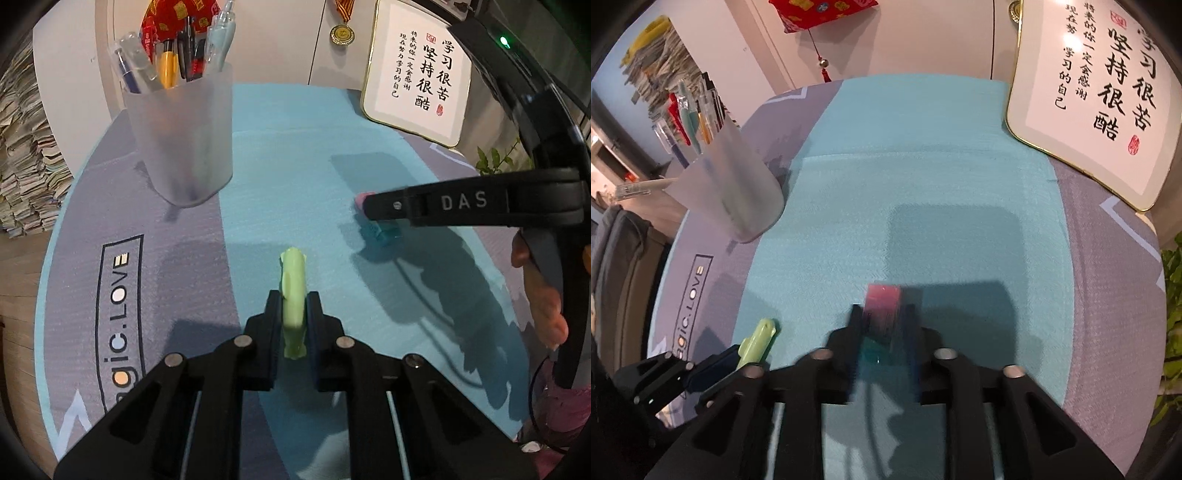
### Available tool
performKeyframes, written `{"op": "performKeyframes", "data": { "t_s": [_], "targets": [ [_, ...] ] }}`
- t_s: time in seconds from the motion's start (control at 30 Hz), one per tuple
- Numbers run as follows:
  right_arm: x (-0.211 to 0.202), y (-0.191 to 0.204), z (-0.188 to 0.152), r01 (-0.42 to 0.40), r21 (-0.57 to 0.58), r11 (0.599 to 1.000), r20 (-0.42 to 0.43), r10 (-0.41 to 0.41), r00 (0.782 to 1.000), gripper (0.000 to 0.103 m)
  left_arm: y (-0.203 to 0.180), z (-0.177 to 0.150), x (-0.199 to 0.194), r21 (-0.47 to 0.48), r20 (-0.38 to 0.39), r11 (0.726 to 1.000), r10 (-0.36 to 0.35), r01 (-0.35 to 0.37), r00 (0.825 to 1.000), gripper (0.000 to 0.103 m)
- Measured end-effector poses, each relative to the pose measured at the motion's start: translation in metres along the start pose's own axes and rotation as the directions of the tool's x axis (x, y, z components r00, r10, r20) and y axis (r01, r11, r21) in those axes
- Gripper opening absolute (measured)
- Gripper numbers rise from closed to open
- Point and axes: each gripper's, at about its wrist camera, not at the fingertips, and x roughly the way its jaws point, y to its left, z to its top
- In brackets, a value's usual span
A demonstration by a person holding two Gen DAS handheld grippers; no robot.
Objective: Organize stationery
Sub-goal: 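Grasp the green highlighter with the left tool while the right grasps the pink eraser, then lift the green highlighter into the frosted cup with the left tool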
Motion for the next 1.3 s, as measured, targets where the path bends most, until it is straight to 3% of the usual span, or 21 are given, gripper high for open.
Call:
{"op": "performKeyframes", "data": {
  "t_s": [0.07,0.17,0.23,0.27,0.3,0.33,0.4,0.47,0.5,0.6,0.77,1.1,1.3],
  "targets": [
    [0.001,0.003,0.000,0.005,-0.009,1.000,-0.003,-0.005,1.000,0.041,-0.002,0.002,0.003,0.005,0.002,1.000,-0.001,0.001,1.000,0.012],
    [0.005,0.009,0.000,0.018,-0.037,0.999,-0.021,-0.019,1.000,0.041,-0.006,0.007,0.007,0.014,0.006,1.000,0.008,-0.008,1.000,0.021],
    [0.010,0.016,-0.001,0.053,-0.072,0.996,-0.023,-0.055,0.998,0.041,-0.008,0.011,0.011,0.021,0.011,1.000,0.016,-0.016,1.000,0.038],
    [0.010,0.018,0.000,0.072,-0.085,0.994,-0.013,-0.073,0.997,0.040,-0.010,0.014,0.013,0.024,0.016,0.999,0.026,-0.027,1.000,0.041],
    [0.012,0.020,0.000,0.091,-0.092,0.992,-0.009,-0.093,0.996,0.031,-0.010,0.016,0.015,0.026,0.019,0.999,0.036,-0.037,0.999,0.041],
    [0.012,0.021,0.001,0.106,-0.098,0.990,0.002,-0.107,0.994,0.021,-0.011,0.019,0.018,0.029,0.020,0.999,0.043,-0.043,0.999,0.041],
    [0.011,0.018,0.002,0.072,-0.083,0.994,-0.001,-0.072,0.997,0.021,-0.013,0.022,0.022,0.041,0.028,0.998,0.048,-0.050,0.998,0.038],
    [0.004,0.013,0.000,0.017,-0.058,0.998,0.010,-0.016,1.000,0.021,-0.013,0.024,0.023,0.057,0.029,0.997,0.055,-0.057,0.998,0.018],
    [0.000,0.011,-0.001,0.001,-0.051,0.999,0.019,0.000,1.000,0.021,-0.012,0.025,0.023,0.058,0.023,0.997,0.046,-0.047,0.999,0.014],
    [-0.020,0.006,-0.005,-0.039,-0.035,0.999,0.055,0.041,0.998,0.021,-0.005,0.026,0.015,0.011,0.021,1.000,-0.025,0.025,0.999,0.013],
    [-0.053,0.008,-0.008,-0.060,-0.059,0.996,0.120,0.067,0.990,0.021,-0.005,0.029,-0.023,0.022,0.118,0.999,-0.027,0.025,0.993,0.013],
    [-0.077,0.022,-0.011,-0.090,-0.103,0.991,0.168,0.106,0.980,0.021,0.016,0.036,-0.083,-0.016,0.263,1.000,0.025,-0.021,0.965,0.014],
    [-0.075,0.025,-0.014,-0.092,-0.102,0.990,0.162,0.108,0.981,0.021,0.033,0.059,-0.103,-0.038,0.332,0.996,0.084,-0.076,0.939,0.014]
  ]
}}
